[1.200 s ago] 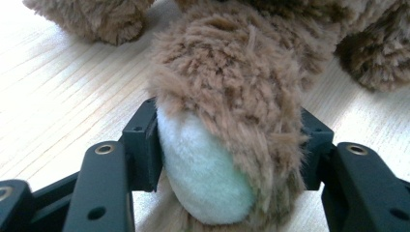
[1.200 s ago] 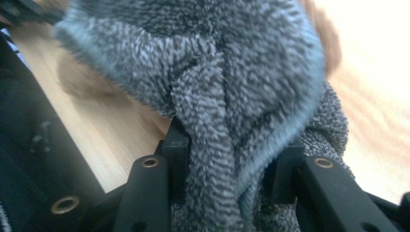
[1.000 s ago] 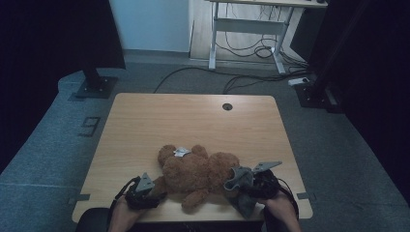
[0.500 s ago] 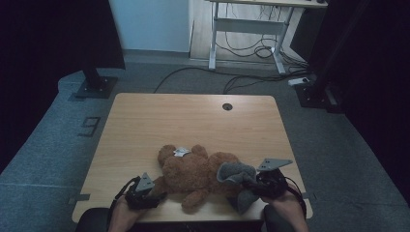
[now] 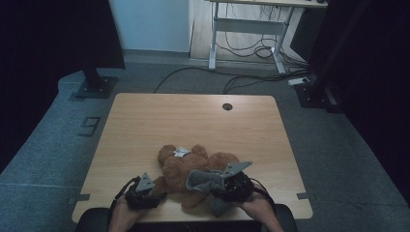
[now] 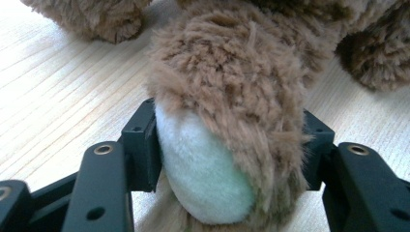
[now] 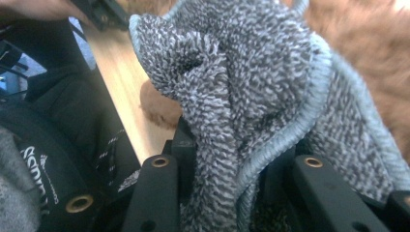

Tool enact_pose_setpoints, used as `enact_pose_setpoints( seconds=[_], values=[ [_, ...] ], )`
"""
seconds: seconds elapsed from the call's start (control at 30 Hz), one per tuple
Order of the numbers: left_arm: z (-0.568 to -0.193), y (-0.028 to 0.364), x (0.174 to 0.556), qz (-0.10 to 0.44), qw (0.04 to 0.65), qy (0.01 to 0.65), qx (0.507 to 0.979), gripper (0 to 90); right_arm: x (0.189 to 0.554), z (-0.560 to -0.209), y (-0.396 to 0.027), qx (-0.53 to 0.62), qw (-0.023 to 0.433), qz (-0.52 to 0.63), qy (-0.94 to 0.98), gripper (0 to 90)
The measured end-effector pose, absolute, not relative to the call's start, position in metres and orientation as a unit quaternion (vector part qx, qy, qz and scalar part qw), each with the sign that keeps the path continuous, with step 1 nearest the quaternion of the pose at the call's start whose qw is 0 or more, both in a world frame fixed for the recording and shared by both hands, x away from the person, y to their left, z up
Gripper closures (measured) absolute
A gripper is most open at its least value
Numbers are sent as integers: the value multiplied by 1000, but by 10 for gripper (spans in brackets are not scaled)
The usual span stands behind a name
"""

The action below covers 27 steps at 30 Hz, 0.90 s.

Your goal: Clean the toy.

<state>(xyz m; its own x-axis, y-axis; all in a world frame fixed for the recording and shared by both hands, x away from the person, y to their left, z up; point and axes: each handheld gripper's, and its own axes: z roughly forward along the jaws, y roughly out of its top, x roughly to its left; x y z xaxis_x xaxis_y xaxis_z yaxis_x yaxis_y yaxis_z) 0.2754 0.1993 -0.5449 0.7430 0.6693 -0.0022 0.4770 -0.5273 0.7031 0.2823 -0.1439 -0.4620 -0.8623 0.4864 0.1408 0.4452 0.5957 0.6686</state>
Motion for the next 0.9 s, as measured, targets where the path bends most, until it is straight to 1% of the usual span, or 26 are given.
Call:
enact_pose_setpoints(
  seconds=[0.37,0.57,0.67,0.77,0.9],
  values=[
    [-545,200,276,134,357,333,862,405,278,-495,-168,294,-1,347,890,667],
    [-545,200,276,133,358,333,862,405,280,-514,-181,320,1,322,891,664],
    [-545,200,276,133,358,333,862,406,281,-520,-191,334,9,309,890,660],
    [-545,200,276,133,358,333,862,406,281,-518,-201,347,18,305,887,660],
    [-545,200,276,133,358,333,862,406,277,-499,-206,339,25,319,885,663]
  ],
)
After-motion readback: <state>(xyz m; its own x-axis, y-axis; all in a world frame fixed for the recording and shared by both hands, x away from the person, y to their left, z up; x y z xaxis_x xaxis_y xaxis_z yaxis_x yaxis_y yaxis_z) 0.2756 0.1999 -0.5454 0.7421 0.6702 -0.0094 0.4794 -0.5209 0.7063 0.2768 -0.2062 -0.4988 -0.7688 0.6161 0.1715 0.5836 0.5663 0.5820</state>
